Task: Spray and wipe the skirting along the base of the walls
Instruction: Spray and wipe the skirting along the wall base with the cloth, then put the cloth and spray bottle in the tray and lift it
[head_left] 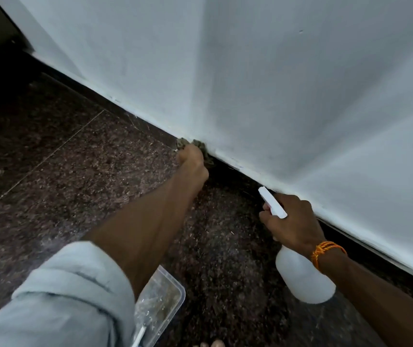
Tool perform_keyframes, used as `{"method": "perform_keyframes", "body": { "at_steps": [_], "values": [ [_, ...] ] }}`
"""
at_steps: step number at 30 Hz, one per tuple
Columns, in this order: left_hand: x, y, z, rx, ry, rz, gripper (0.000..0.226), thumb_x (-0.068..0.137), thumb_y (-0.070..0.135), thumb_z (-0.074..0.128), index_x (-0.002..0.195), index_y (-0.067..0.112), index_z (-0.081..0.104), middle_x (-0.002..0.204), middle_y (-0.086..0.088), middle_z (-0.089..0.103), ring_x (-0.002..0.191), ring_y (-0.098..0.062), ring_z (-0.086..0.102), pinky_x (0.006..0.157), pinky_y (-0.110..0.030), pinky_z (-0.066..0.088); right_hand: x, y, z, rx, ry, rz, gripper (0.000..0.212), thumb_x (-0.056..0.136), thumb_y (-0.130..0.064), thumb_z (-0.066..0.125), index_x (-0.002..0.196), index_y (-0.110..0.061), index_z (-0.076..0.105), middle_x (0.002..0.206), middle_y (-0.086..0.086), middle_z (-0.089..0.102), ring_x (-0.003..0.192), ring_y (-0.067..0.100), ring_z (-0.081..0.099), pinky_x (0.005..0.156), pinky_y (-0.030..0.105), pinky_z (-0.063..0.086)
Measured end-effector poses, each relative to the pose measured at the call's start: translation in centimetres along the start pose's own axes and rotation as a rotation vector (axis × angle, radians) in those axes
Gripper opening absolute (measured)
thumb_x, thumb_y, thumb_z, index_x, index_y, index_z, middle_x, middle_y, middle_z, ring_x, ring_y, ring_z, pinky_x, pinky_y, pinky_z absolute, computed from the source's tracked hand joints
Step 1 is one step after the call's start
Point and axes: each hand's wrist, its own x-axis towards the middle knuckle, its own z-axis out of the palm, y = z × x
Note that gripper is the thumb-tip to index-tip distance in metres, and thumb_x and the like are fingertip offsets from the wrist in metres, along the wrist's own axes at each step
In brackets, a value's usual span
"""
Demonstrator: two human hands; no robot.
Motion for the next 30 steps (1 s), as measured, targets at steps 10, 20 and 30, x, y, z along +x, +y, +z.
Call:
{"method": "perform_keyframes", "body": {
  "at_steps": [10,20,30],
  "values": [
    [-13.2,-4.4,-5.8,-0.11,-0.089,0.415,0.046,0.083,0.025,0.054,0.128,0.018,0.062,0.106,-0.01,0.071,0.092,-0.027,0.067,0.085,-0.047,0.056,-3.4,-3.3,-2.0,-0.152,0.024,-0.344,0.038,0.085,-0.037,0.057,0.107,-0.005,0.062,0.085,0.01,0.066,0.079,0.039,0.063,0.065,0.033,0.038],
    [-18.5,-30.7,-20.8,0.819,-0.117,0.463,0.03,0.091,0.029,0.052,0.121,0.026,0.051,0.102,0.004,0.061,0.084,-0.023,0.064,0.065,-0.035,0.05,-7.9,-12.7,-0.6,-0.273,-0.002,-0.609,0.042,0.093,-0.043,0.062,0.117,-0.008,0.056,0.094,0.015,0.068,0.084,0.041,0.063,0.067,0.04,0.046],
    [-24.0,-12.5,-35.2,0.53,0.432,0.639,0.072,0.079,0.013,0.034,0.151,0.016,0.033,0.157,-0.004,0.029,0.145,-0.029,0.026,0.111,-0.058,0.031,-13.1,-21.3,5.0,-0.184,-0.098,-0.783,0.046,0.093,-0.049,0.059,0.113,-0.007,0.053,0.09,0.015,0.069,0.08,0.039,0.065,0.062,0.037,0.042]
  ]
}}
